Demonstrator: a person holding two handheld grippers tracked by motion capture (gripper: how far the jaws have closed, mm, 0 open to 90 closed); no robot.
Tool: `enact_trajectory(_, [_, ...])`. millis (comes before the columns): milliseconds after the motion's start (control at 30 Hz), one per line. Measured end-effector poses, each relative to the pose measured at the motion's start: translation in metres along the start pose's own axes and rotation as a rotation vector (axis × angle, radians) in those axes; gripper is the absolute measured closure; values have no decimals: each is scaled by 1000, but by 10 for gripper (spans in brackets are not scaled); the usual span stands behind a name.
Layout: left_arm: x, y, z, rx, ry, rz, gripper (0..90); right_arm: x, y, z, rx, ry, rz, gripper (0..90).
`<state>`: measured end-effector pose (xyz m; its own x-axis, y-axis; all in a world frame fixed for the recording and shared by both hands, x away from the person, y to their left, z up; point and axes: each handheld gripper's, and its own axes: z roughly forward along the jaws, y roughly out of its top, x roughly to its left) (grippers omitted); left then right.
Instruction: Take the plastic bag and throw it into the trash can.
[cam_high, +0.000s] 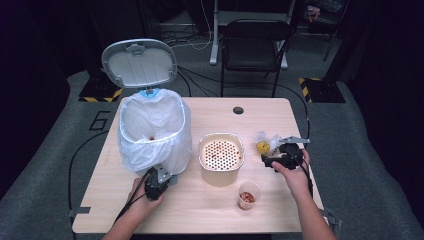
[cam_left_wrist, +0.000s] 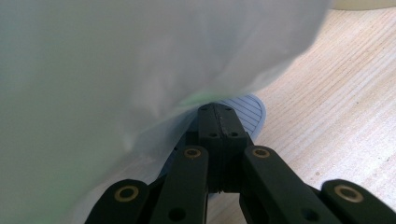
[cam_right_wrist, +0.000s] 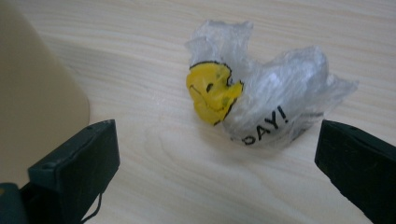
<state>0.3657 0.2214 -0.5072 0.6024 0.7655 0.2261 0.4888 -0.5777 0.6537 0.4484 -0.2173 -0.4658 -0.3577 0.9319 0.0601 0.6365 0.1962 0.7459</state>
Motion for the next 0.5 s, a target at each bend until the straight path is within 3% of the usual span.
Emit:
enact_trajectory(333, [0, 0, 0, -6, 3, -1, 900, -3, 27, 14, 7, -49, 8, 0])
enact_trajectory(500, [0, 0, 0, -5, 3, -4, 900, -6, 33, 24, 20, -70, 44, 0])
